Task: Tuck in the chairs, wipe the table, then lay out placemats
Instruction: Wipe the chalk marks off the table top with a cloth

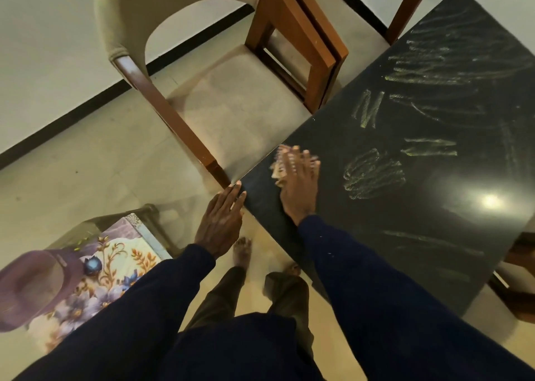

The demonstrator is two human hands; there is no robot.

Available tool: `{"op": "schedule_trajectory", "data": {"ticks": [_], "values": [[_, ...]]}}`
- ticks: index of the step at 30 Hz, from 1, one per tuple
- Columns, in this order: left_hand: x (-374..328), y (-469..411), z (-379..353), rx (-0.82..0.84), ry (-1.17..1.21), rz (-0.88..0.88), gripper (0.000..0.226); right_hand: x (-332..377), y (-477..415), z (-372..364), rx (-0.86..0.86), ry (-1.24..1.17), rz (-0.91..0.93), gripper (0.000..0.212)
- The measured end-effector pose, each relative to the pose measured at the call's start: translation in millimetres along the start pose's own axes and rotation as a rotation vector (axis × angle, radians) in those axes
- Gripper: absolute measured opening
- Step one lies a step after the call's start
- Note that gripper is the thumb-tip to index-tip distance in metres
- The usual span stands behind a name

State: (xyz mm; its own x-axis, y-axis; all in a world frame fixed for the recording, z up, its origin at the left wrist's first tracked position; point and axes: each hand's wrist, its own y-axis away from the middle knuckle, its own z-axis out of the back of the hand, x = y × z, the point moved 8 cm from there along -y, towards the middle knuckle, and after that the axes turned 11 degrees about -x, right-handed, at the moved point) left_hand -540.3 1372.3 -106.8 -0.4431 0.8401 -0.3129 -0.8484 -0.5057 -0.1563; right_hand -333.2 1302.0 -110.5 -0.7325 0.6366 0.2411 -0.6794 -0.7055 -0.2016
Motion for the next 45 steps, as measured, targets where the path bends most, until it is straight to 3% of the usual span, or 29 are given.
{"op": "schedule_trajectory", "data": {"ticks": [4, 7, 10, 13, 16, 19, 22, 24, 26, 30, 32, 34, 37, 40, 43, 45], "values": [[3, 3, 6, -0.032, 0.044, -0.011, 0.062, 55, 79, -7, 0.147, -0.170, 0.417, 0.083], [4, 2, 7, -0.011, 0.075, -0.015, 0.063, 20, 138, 4, 0.259, -0.157, 0.558, 0.085], [-5, -4, 5, 0.010, 0.104, -0.066, 0.062, -58, 154, 35, 0.210, -0.111, 0.369, 0.085], [-18, -12, -3, 0.024, 0.115, -0.131, 0.059, -119, 137, 61, 0.067, 0.037, -0.071, 0.091], [-36, -15, -18, 0.056, 0.128, -0.200, 0.058, -110, 119, 60, -0.018, 0.097, -0.395, 0.090], [-57, -15, -31, 0.080, 0.145, -0.266, 0.059, -67, 123, 43, 0.011, 0.025, -0.284, 0.089], [-67, -17, -43, 0.104, 0.135, -0.325, 0.062, -36, 172, 38, 0.147, -0.063, 0.090, 0.091], [-69, -19, -47, 0.129, 0.121, -0.348, 0.064, -50, 212, 46, 0.207, -0.075, 0.228, 0.089], [-75, -21, -50, 0.140, 0.116, -0.384, 0.065, -94, 235, 64, 0.186, -0.062, 0.136, 0.087], [-85, -22, -54, 0.152, 0.091, -0.441, 0.065, -186, 217, 100, -0.001, 0.048, -0.325, 0.089], [-91, -24, -58, 0.164, 0.089, -0.450, 0.064, -206, 192, 99, -0.064, 0.111, -0.553, 0.092], [-98, -23, -62, 0.185, 0.086, -0.459, 0.064, -199, 166, 91, -0.097, 0.126, -0.652, 0.090], [-109, -18, -67, 0.217, 0.079, -0.481, 0.063, -147, 144, 69, -0.035, 0.061, -0.456, 0.091], [-113, -16, -70, 0.235, 0.062, -0.492, 0.066, -98, 181, 61, 0.073, -0.060, -0.180, 0.093], [-118, -12, -73, 0.240, 0.045, -0.524, 0.068, -109, 244, 72, 0.156, -0.084, -0.051, 0.095], [-119, -11, -75, 0.244, 0.034, -0.537, 0.068, -146, 271, 92, 0.126, -0.058, -0.086, 0.093]]}}
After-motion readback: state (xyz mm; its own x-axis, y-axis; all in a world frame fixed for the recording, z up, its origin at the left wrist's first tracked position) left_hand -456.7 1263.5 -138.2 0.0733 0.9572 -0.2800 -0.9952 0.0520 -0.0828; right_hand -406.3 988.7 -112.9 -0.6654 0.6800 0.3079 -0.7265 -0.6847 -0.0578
